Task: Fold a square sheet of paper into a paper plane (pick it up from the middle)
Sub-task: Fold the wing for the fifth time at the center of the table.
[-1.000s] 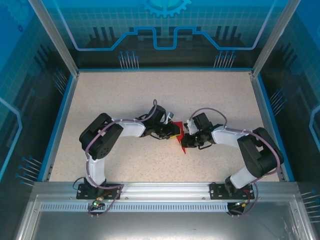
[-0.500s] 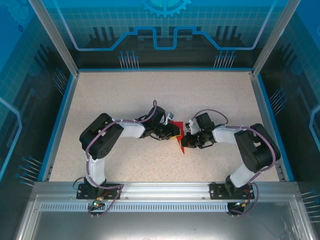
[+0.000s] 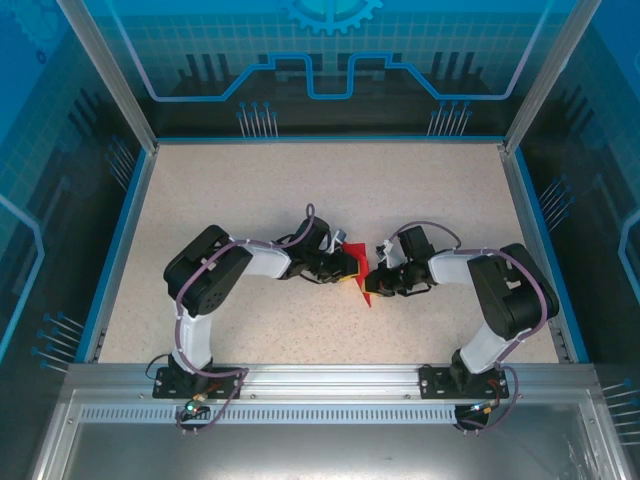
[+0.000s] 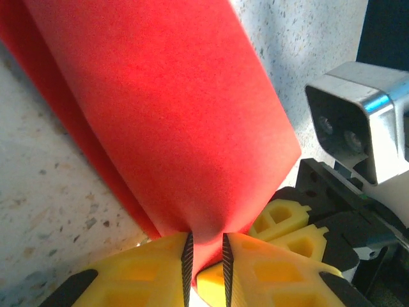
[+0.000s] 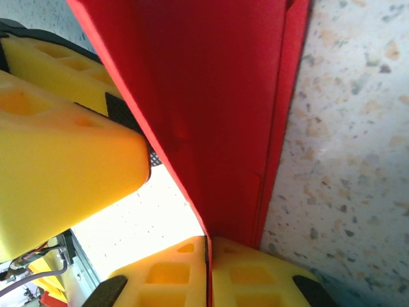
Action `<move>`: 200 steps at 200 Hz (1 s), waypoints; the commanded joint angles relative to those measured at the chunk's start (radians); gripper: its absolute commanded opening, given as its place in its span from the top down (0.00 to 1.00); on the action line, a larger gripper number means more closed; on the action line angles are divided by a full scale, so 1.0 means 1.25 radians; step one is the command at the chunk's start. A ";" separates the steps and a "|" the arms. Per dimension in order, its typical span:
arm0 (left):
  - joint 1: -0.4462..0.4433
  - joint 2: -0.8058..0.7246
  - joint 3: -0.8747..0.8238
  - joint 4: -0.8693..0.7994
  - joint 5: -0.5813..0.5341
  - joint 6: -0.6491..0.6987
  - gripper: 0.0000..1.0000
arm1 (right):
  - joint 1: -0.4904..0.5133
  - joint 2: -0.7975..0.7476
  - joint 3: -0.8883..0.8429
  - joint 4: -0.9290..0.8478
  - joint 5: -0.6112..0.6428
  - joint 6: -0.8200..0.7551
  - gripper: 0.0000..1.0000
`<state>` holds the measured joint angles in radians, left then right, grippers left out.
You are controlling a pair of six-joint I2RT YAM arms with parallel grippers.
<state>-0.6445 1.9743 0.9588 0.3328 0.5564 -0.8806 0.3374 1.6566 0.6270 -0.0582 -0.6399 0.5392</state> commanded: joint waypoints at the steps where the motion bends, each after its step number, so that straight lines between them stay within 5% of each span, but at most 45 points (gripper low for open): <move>1: -0.004 0.009 0.001 0.047 0.018 0.014 0.78 | -0.011 0.020 -0.007 -0.017 -0.013 -0.001 0.92; 200: -0.005 0.050 0.047 -0.117 -0.051 0.029 0.82 | -0.011 -0.039 0.001 -0.111 0.004 -0.034 0.82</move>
<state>-0.6464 2.0022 1.0004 0.2668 0.5385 -0.8642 0.3328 1.6436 0.6357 -0.1066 -0.6491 0.5198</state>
